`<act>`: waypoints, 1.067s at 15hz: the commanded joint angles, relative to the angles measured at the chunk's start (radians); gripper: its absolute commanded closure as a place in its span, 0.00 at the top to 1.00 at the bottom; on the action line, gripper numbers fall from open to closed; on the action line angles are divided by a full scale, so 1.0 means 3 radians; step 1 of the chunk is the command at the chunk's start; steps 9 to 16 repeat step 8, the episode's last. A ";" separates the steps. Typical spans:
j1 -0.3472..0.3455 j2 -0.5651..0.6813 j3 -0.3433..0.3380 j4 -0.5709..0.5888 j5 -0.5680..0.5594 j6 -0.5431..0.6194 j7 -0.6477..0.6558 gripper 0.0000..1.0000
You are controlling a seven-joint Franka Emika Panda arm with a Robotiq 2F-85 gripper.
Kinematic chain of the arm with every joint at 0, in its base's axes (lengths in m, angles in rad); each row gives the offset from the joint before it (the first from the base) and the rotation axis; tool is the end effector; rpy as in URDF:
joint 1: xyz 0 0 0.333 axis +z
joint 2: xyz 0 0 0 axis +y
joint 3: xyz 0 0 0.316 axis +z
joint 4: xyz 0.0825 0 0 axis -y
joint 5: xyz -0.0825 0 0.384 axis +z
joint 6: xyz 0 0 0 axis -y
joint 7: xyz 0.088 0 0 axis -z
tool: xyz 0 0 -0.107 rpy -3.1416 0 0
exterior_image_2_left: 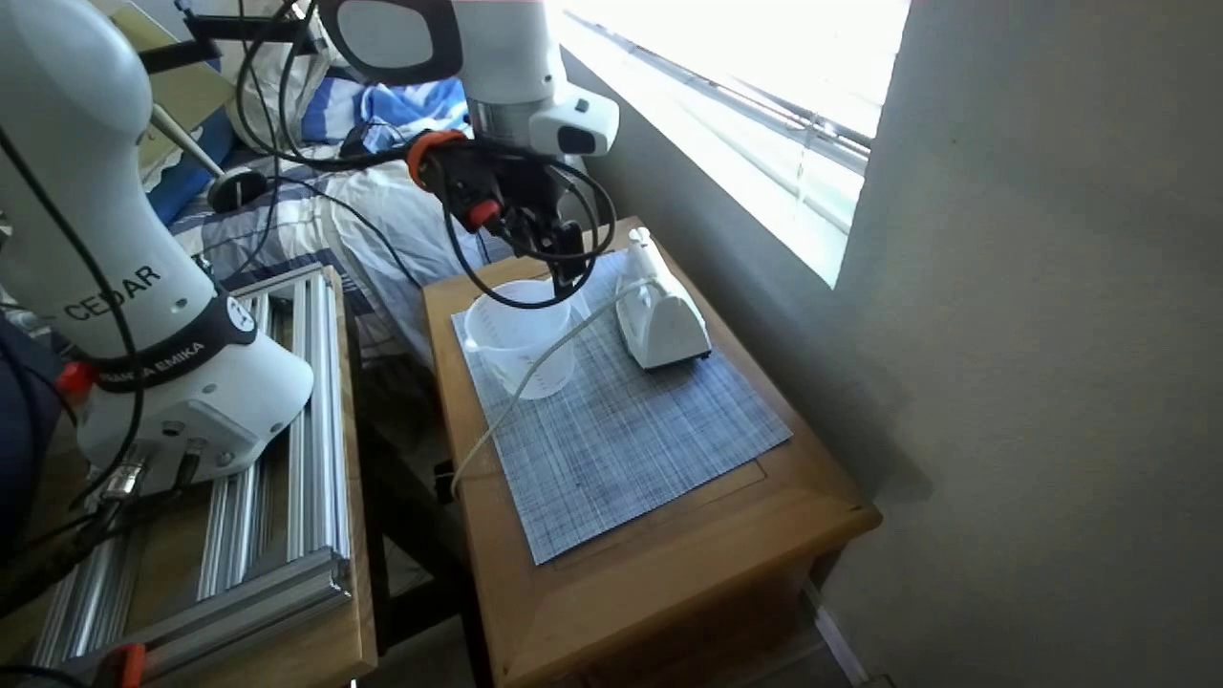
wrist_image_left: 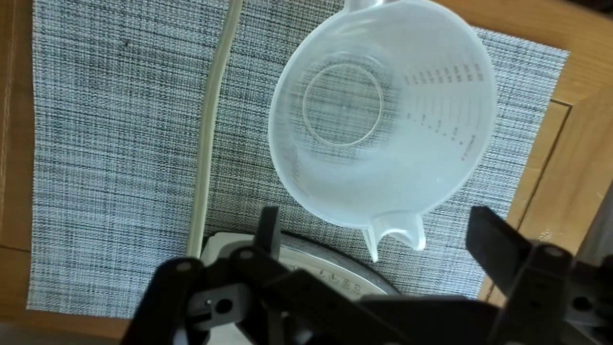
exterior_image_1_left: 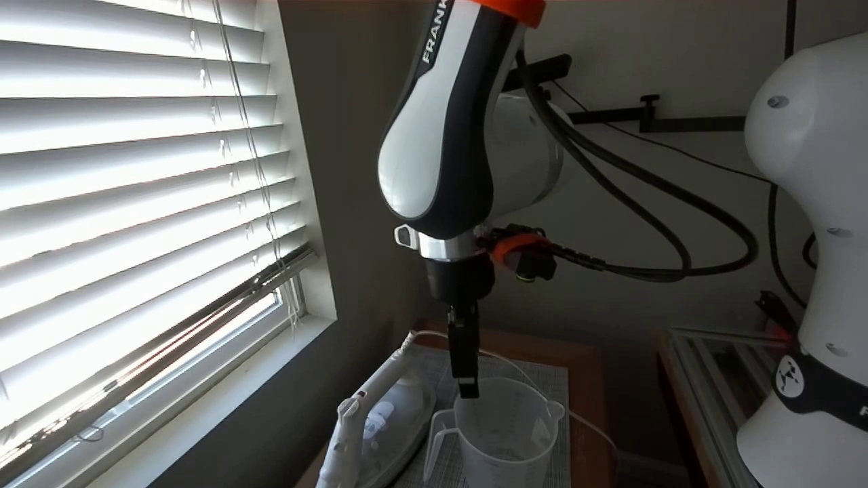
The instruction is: Pick up the clear measuring cup and place it the right side up on the blue mat
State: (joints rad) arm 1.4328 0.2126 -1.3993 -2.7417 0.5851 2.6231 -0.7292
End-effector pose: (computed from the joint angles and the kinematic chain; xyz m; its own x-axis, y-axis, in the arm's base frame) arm 0.3756 -0.0272 0.2011 0.9723 0.2251 -0.0636 0.2197 -0.9721 -0.0817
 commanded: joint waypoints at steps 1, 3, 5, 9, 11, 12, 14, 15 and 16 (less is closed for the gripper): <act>0.0300 -0.0087 -0.0275 -0.0017 0.0001 -0.0001 -0.0078 1.00; 0.0227 0.0000 -0.0176 -0.0001 0.0003 -0.0002 -0.0007 1.00; 0.0253 0.0005 -0.0187 -0.0002 0.0004 -0.0002 -0.0006 1.00; 0.0250 0.0007 -0.0187 -0.0002 0.0004 -0.0002 -0.0006 1.00; 0.0250 0.0007 -0.0187 -0.0002 0.0004 -0.0002 -0.0006 1.00; 0.0250 0.0007 -0.0187 -0.0002 0.0004 -0.0002 -0.0006 1.00; 0.0250 0.0007 -0.0187 -0.0002 0.0004 -0.0002 -0.0006 1.00; 0.0250 0.0007 -0.0187 -0.0002 0.0004 -0.0002 -0.0006 1.00; 0.0250 0.0007 -0.0187 -0.0002 0.0004 -0.0002 -0.0006 1.00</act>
